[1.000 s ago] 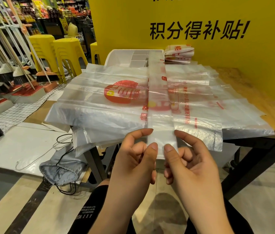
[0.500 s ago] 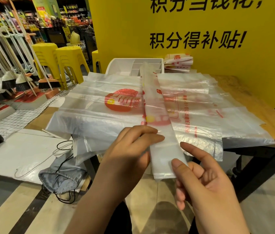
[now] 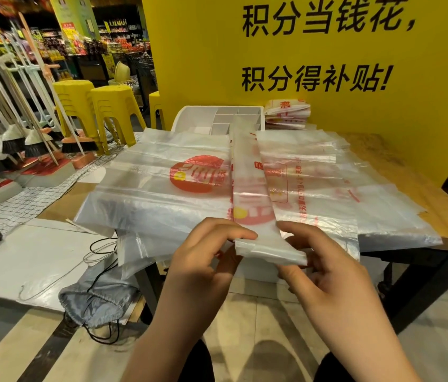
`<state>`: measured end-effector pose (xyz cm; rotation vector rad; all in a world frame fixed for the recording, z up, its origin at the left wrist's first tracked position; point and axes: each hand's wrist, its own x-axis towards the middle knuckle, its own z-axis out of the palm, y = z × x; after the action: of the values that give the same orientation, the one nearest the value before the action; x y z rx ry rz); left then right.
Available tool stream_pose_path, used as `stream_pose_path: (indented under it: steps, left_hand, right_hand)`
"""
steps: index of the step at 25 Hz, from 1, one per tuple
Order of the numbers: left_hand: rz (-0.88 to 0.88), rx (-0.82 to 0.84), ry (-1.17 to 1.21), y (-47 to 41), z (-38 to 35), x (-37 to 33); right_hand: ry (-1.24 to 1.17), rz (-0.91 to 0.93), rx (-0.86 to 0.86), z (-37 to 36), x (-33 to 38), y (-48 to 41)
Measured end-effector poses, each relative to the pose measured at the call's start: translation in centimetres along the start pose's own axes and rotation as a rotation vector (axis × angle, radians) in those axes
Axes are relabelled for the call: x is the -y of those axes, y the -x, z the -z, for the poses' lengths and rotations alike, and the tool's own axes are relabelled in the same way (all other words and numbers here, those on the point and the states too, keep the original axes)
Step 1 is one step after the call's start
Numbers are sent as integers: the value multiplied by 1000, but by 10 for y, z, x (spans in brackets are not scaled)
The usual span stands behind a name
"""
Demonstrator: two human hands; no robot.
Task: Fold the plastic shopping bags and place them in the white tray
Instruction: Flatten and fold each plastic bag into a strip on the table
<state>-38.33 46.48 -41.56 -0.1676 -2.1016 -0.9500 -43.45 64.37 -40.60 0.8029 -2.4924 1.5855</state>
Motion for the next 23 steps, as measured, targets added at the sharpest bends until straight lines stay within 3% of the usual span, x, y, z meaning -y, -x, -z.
stream_pose_path:
  steps: [4,8,11,18,23]
  left_hand:
    - [69,25,5,5,1,-4]
    - [342,27,232,10,4,-4]
    - [317,-12,192,13,-1,0]
    - [658,-41,509,7,-11,-4]
    - [738,-118,541,-6,-17,-9]
  right_hand:
    - [-34,23,-57,-13,-6,-4]
    - [-101,9,-66,-14,-6,-3]
    - [-134,-2,-78,-16,-6,-4]
    - [-242,-122,-94,-24,4,-9]
    - [-288,-217,-153,-32,9,-14]
